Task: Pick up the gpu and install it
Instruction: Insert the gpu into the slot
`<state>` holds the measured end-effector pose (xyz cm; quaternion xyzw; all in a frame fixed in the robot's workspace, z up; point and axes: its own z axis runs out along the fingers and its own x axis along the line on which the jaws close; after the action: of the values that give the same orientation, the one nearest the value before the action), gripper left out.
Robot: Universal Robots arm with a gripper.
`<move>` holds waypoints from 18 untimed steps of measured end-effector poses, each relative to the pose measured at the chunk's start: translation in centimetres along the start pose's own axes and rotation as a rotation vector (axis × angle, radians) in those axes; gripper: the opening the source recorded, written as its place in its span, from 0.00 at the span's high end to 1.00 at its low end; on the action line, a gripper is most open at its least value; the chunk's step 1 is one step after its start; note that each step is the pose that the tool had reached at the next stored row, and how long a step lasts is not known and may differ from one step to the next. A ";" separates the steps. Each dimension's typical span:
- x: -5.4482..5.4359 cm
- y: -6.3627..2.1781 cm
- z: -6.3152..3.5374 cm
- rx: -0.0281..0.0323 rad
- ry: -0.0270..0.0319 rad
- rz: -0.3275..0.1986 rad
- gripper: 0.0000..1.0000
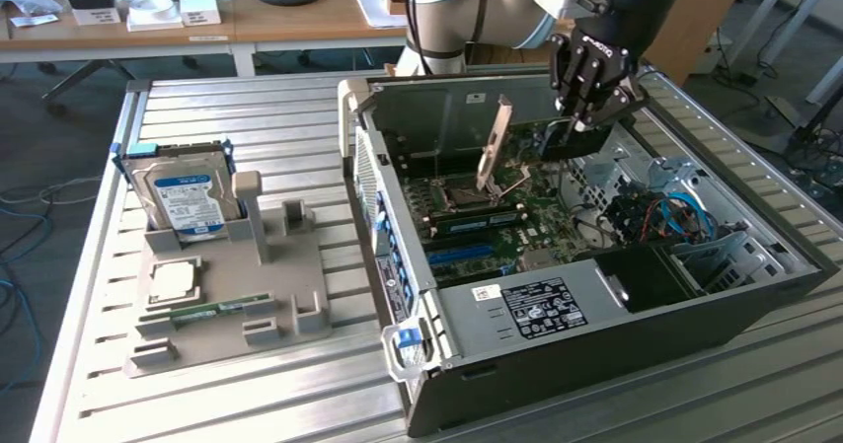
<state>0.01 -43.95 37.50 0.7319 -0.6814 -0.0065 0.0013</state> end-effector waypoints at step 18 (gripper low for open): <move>0.0 0.12 1.37 0.0058 0.0004 0.000 0.73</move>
<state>-0.12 -43.95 36.13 0.7319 -0.6814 -0.0044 -0.0007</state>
